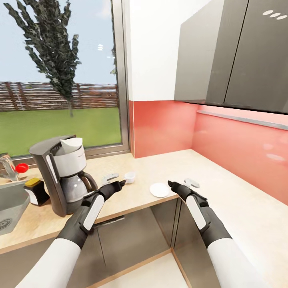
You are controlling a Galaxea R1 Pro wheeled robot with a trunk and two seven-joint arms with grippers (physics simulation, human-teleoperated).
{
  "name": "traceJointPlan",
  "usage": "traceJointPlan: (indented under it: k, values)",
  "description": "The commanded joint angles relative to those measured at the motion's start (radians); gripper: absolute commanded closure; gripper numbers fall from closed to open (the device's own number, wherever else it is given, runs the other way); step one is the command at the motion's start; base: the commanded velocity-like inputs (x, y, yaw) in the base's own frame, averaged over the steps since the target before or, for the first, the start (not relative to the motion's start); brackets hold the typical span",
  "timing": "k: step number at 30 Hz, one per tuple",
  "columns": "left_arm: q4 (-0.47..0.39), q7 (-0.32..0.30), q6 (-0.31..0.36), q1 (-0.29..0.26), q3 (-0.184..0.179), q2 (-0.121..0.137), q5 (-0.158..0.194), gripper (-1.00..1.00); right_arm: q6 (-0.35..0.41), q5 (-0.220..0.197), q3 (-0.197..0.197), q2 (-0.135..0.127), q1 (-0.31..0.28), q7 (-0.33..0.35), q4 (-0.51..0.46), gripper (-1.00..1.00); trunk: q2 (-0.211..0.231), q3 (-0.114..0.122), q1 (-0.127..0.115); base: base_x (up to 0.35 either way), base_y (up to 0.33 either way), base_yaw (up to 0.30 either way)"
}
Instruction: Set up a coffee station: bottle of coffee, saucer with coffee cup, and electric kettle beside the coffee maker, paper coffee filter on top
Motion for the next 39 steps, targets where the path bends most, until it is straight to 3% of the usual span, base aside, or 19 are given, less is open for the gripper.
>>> traceJointPlan:
  k: [1,8,16,21,39]
  values:
    - [-0.002,0.009,0.003,-0.001,-0.002,-0.001,0.011,-1.00,0.003,-0.011,0.002,0.000,-0.001,-0.010,-0.002,-1.00,-0.002,-0.002,0.001,0.021,0.000,0.000]
    - [0.001,0.010,0.003,0.000,-0.004,-0.027,0.010,-1.00,0.003,-0.011,0.001,0.000,-0.001,0.005,-0.001,-1.00,-0.002,-0.002,0.001,0.168,0.000,0.000]
    - [0.001,0.008,0.002,0.016,-0.005,-0.033,0.011,-1.00,0.010,-0.011,0.001,0.000,-0.001,0.017,-0.001,-1.00,-0.002,-0.002,0.001,0.058,0.000,0.000]
    - [0.001,0.008,0.002,0.021,-0.005,-0.037,0.011,-1.00,0.094,-0.013,0.001,0.000,-0.001,0.035,-0.004,-1.00,-0.002,-0.002,0.001,0.149,0.000,0.000]
    - [0.004,0.006,0.003,0.036,-0.003,-0.048,0.033,-1.00,0.169,-0.012,0.000,0.000,-0.001,0.061,-0.004,-1.00,-0.002,-0.002,0.001,0.042,0.000,-0.011]
